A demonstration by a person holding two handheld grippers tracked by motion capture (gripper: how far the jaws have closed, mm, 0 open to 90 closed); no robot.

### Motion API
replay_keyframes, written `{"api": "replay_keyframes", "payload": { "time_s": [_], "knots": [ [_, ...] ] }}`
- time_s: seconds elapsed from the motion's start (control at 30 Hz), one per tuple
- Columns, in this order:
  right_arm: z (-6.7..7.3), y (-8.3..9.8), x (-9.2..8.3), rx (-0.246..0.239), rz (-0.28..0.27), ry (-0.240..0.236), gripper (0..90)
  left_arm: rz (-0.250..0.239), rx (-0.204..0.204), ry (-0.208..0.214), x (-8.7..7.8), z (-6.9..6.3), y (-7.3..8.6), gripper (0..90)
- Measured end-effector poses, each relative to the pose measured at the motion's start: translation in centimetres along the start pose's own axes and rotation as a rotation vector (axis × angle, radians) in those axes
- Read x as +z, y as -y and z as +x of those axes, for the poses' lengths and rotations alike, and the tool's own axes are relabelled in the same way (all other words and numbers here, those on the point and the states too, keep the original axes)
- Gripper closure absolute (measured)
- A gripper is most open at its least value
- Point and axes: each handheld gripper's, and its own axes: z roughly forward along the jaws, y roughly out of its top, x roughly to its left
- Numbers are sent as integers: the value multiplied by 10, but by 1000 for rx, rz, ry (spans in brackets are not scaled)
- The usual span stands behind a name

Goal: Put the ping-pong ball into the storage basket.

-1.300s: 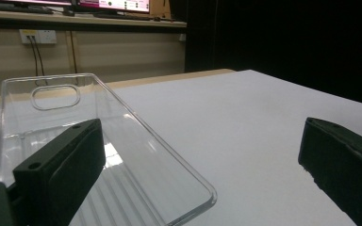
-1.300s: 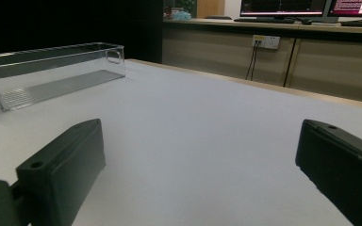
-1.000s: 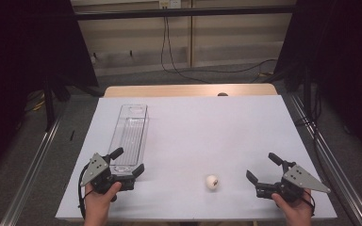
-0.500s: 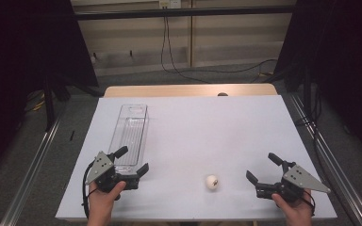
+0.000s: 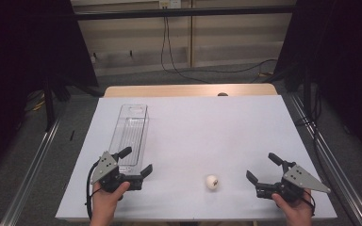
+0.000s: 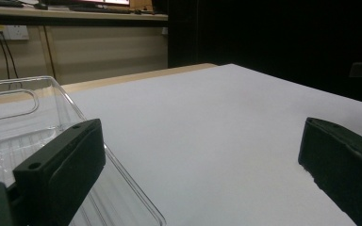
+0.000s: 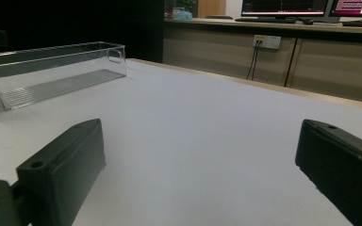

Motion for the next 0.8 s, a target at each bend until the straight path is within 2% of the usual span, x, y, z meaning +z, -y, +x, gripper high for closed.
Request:
{"api": "replay_keyframes", "payload": {
  "time_s": [0.1,0.13,0.17,0.33,0.37,0.43,0.5,0.53,0.57,0.6,0.63,0.67,0.8],
  "knots": [
    [0,0,0,2,1,3,16,1,9,8,0,0,-1,15],
    [0,0,0,3,1,2,16,11,29,7,0,0,-1,15],
    [0,0,0,4,2,3,15,2,16,10,2,-1,-1,15],
    [0,0,0,5,4,2,14,4,12,9,4,-4,-2,15],
    [0,0,0,5,3,2,14,8,30,24,5,-4,-3,15],
    [0,0,0,7,5,1,12,3,19,14,7,-6,-3,15],
    [0,0,0,6,5,1,12,8,25,24,7,-5,-3,15],
    [0,1,0,8,4,1,10,22,40,27,7,-5,-3,15],
    [0,1,1,9,0,3,10,9,23,28,8,-7,-3,15],
    [0,1,1,9,0,3,10,9,23,28,8,-7,-3,15],
    [0,1,1,6,1,3,9,20,40,30,8,-6,-3,15],
    [-1,1,1,9,-1,4,7,14,28,27,9,-7,-3,15],
    [-1,0,0,9,0,5,5,15,26,27,10,-8,-3,15]
  ]
}}
